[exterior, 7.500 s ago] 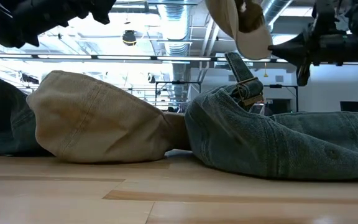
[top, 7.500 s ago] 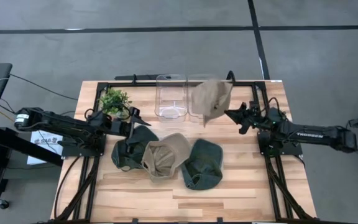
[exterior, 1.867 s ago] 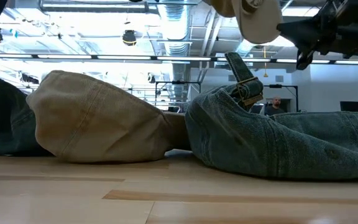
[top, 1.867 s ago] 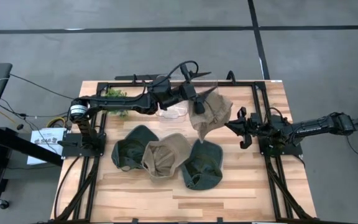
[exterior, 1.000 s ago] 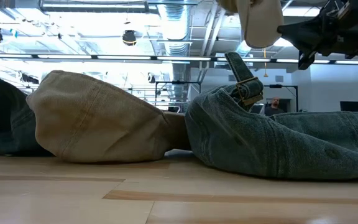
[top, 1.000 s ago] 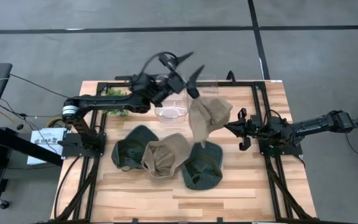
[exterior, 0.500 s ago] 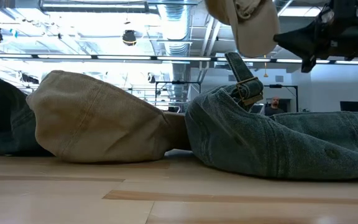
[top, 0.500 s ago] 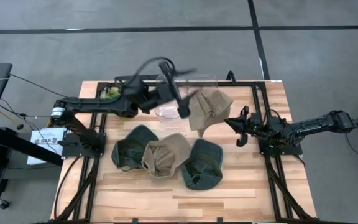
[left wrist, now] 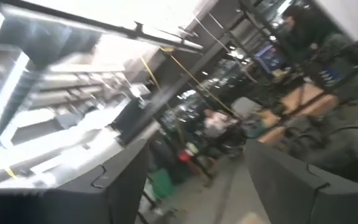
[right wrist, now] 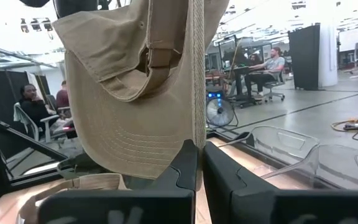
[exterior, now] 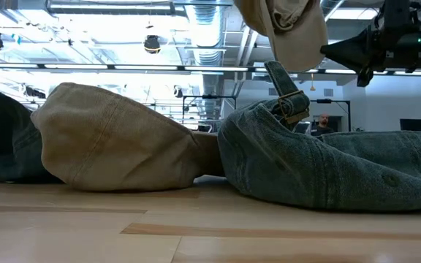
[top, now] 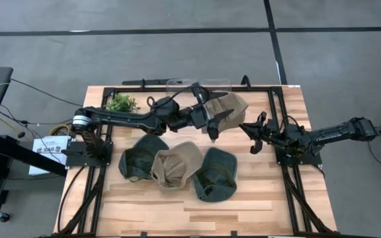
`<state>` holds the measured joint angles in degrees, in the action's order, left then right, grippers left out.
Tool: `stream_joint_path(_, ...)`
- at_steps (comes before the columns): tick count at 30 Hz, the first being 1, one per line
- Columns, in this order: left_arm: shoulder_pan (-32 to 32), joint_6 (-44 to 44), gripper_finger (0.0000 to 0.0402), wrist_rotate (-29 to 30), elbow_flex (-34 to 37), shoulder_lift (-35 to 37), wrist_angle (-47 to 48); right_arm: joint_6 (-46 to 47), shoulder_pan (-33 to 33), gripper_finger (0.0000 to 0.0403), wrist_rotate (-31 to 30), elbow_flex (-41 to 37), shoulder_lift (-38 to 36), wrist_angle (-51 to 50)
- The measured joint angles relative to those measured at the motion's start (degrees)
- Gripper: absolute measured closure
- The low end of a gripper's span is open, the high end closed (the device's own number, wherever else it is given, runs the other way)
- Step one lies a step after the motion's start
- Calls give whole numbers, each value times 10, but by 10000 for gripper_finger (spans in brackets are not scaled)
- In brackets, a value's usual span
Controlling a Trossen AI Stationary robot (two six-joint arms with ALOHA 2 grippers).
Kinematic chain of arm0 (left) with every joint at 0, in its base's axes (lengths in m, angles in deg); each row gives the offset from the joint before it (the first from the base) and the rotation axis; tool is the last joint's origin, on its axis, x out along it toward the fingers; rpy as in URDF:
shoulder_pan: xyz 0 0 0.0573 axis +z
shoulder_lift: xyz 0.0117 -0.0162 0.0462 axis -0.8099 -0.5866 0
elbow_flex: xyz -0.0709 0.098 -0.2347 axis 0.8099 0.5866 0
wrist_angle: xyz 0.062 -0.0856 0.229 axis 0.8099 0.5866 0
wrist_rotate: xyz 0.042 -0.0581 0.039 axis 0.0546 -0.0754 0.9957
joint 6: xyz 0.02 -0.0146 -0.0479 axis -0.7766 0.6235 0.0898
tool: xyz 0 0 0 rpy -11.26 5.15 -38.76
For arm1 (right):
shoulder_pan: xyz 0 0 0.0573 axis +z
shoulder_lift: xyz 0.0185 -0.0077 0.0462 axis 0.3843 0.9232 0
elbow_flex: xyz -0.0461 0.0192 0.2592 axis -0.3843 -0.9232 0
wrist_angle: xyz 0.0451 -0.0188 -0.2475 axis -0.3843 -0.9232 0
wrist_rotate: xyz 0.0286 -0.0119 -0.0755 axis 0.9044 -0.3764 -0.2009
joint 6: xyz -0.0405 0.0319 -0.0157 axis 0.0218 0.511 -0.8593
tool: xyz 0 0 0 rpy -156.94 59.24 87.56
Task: Pick & Place hat
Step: Put the right brown cap into the right transparent bin
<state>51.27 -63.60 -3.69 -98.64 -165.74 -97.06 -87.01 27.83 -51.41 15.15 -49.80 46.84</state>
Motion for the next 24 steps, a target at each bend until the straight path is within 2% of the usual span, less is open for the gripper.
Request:
stream_joint_path(7, 16, -44, 137, -29, 0, -18, -16, -4, 0, 401, 1, 0, 0, 0)
stream_joint_path(13, 44, -58, 137, -23, 0, -29, -10, -5, 8, 401, 2, 0, 0, 4)
stream_joint_path(16, 57, -98, 137, 8, 0, -35, -10, -17, 19, 401, 3, 0, 0, 8)
stream_joint_path(21, 66, -153, 137, 102, 0, -34, -13, -37, 40, 401, 2, 0, -1, 16)
stream_joint_path(24, 67, -201, 137, 134, 0, -34, -11, -48, 46, 401, 0, 0, -2, 16)
